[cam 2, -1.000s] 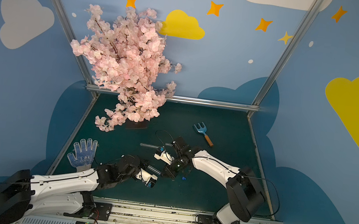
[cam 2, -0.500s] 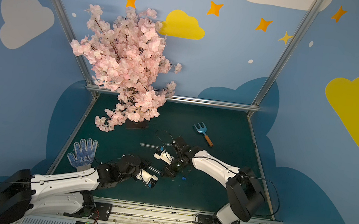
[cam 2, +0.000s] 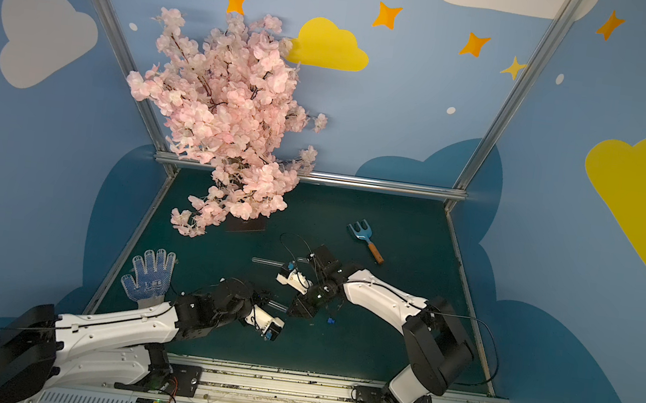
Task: Insert stoppers into test tubes
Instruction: Insert the stopper into the test tube.
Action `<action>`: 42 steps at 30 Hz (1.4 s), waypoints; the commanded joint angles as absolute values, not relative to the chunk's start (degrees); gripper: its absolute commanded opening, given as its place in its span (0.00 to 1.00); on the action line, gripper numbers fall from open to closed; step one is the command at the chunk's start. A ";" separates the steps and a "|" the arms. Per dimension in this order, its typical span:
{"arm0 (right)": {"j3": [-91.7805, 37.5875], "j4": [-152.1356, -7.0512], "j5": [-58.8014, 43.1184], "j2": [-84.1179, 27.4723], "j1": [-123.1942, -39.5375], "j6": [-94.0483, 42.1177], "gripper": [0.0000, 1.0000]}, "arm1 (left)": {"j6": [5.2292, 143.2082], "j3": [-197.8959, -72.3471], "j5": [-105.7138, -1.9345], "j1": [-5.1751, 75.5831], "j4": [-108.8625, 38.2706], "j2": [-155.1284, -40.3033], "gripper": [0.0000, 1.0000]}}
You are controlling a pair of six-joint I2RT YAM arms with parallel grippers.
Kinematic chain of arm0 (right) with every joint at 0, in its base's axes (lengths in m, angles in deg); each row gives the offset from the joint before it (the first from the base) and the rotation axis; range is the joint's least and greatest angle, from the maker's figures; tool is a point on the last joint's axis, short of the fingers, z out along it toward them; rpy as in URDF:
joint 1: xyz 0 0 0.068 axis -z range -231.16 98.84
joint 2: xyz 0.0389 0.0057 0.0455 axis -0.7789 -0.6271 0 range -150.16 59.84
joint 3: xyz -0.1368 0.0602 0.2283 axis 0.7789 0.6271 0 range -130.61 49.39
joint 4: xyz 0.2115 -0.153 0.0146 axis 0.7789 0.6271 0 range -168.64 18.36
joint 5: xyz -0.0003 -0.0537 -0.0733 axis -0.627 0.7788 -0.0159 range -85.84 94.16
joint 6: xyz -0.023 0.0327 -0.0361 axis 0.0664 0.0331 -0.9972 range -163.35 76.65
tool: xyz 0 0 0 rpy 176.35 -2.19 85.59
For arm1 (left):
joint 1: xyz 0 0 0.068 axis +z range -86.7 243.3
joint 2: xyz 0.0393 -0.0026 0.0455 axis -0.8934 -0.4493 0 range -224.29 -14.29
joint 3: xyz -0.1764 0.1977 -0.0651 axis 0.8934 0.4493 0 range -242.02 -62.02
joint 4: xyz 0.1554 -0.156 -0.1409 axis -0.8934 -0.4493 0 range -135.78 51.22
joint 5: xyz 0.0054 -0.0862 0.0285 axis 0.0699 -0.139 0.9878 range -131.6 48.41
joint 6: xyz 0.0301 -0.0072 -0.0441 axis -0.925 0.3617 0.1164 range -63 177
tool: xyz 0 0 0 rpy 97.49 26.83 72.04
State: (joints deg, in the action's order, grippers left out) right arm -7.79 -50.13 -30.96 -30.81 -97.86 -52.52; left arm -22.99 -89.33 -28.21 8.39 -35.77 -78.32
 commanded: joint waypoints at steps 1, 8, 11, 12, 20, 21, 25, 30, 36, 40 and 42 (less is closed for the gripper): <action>-14.76 -78.12 -39.11 -28.88 -98.36 -52.02 0.00 | -25.05 -90.32 -44.96 3.10 -35.32 -79.94 0.02; -12.44 -77.62 -39.86 -26.65 -98.26 -53.02 0.00 | -23.99 -89.90 -43.60 3.10 -35.09 -79.98 0.02; -11.96 -76.84 -39.98 -25.82 -98.44 -53.92 0.00 | -23.09 -90.23 -43.03 3.10 -35.19 -80.13 0.02; -11.66 -76.50 -39.81 -25.63 -98.45 -54.12 0.00 | -22.78 -90.31 -42.79 3.10 -35.31 -80.05 0.02; -8.89 -74.33 -37.43 -23.48 -98.25 -55.39 0.10 | -23.12 -89.07 -39.74 3.60 -35.03 -80.85 0.02; -8.71 -73.86 -37.08 -23.21 -98.22 -55.64 0.15 | -23.53 -88.75 -38.64 3.86 -34.58 -81.15 0.02; -7.71 -73.19 -36.29 -21.75 -97.84 -56.00 0.29 | -23.49 -88.38 -37.53 5.26 -34.69 -81.35 0.02; -6.30 -73.67 -36.43 -20.43 -97.46 -55.32 0.41 | -22.75 -88.63 -37.42 6.50 -34.66 -82.14 0.02; -3.36 -77.01 -33.24 -17.21 -94.08 -49.44 0.43 | -18.95 -88.56 -38.45 7.87 -33.42 -81.58 0.02; 0.40 -78.85 -27.57 -11.45 -90.10 -40.71 0.39 | -9.71 -88.90 -40.14 10.44 -32.34 -78.78 0.02; 2.72 -77.60 -24.99 -7.90 -88.76 -37.04 0.38 | -4.18 -88.70 -41.92 12.43 -31.73 -76.81 0.02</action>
